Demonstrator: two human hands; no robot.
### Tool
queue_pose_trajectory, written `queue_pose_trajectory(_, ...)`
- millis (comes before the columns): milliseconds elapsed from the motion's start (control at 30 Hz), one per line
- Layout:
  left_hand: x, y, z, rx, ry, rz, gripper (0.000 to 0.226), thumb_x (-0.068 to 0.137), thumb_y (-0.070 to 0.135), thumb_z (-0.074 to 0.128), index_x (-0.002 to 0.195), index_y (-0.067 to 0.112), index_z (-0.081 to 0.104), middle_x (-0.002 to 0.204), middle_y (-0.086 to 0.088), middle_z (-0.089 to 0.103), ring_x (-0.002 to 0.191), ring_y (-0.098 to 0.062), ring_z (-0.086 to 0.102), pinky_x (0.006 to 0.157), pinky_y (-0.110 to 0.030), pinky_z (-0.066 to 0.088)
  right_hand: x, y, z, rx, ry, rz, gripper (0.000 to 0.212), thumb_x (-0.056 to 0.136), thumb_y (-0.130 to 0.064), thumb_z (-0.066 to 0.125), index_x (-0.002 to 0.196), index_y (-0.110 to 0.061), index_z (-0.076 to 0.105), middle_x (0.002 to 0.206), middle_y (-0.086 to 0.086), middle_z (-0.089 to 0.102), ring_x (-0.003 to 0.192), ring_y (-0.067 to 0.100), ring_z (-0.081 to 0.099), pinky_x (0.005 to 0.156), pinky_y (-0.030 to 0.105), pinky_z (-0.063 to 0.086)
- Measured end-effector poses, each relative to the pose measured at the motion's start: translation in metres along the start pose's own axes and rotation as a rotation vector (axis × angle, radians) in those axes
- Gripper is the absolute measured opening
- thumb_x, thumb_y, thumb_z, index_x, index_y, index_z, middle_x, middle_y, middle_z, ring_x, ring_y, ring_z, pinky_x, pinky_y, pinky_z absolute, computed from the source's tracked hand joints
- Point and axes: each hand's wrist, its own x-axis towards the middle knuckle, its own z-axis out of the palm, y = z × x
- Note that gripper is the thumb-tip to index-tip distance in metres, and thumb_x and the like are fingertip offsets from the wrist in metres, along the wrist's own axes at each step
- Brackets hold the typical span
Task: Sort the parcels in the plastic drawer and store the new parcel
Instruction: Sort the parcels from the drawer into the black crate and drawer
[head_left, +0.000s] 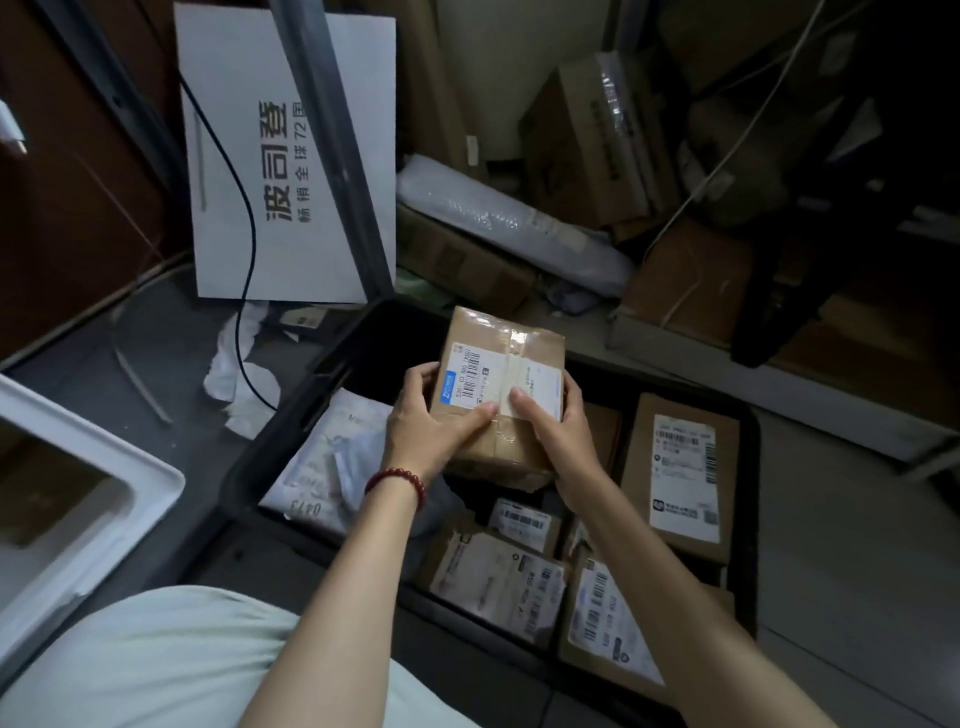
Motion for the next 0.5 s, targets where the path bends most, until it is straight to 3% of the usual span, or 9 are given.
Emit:
queue_pose_trajectory(100, 0.019, -0.004, -0.005, 0.068, -0.002, 0.012, 0.081, 0.072, 0.046, 0.079, 0.14, 0.038, 0.036, 0.133, 0.003, 0.043, 0.119, -0.014, 0.045, 0.091, -0.027, 0.041, 0.015, 0.007, 0.01, 0.039, -0.011, 0.028, 0.08, 0.082, -0.034, 0.074, 0.146, -0.032, 0.026, 0.133, -0.003, 0.055, 0.116, 0.019, 0.059, 0.095, 0.053, 0.051)
queue_pose_trajectory(200, 0.042, -0.016, -0.023, 0.109, 0.011, -0.006, 0.083, 0.072, 0.047, 0.079, 0.142, 0.039, 0.035, 0.136, 0.001, 0.044, 0.124, -0.019, 0.045, 0.099, -0.031, 0.04, 0.035, 0.01, 0.029, -0.011, -0.068, 0.016, 0.085, 0.081, -0.034, 0.076, 0.147, -0.031, 0.024, 0.135, -0.002, 0.055, 0.117, 0.017, 0.058, 0.099, 0.047, 0.05)
queue_pose_trajectory(367, 0.061, -0.037, -0.064, -0.21, 0.075, -0.082, 0.074, 0.07, 0.025, 0.084, 0.133, 0.026, 0.045, 0.13, 0.001, 0.055, 0.11, -0.01, 0.056, 0.096, -0.029, 0.046, 0.066, 0.005, 0.06, -0.056, -0.136, -0.005, 0.075, 0.08, -0.03, 0.077, 0.141, -0.027, 0.034, 0.139, 0.002, 0.05, 0.117, 0.016, 0.057, 0.098, 0.039, 0.05)
queue_pose_trajectory(433, 0.067, -0.045, -0.077, -0.29, 0.039, -0.111, 0.068, 0.065, 0.029, 0.086, 0.123, 0.028, 0.052, 0.13, 0.001, 0.058, 0.113, -0.01, 0.058, 0.099, -0.036, 0.047, 0.076, 0.006, 0.067, -0.033, -0.146, 0.048, 0.068, 0.079, -0.033, 0.078, 0.134, -0.033, 0.038, 0.14, 0.005, 0.047, 0.119, 0.02, 0.056, 0.098, 0.043, 0.05)
queue_pose_trajectory(500, 0.07, -0.054, -0.087, -0.345, -0.016, -0.141, 0.078, 0.05, 0.042, 0.092, 0.119, 0.031, 0.057, 0.126, 0.002, 0.063, 0.112, -0.011, 0.061, 0.097, -0.039, 0.049, 0.082, 0.006, 0.069, -0.007, -0.145, 0.111, 0.064, 0.072, -0.043, 0.081, 0.122, -0.044, 0.042, 0.139, 0.008, 0.049, 0.118, 0.026, 0.057, 0.094, 0.052, 0.051)
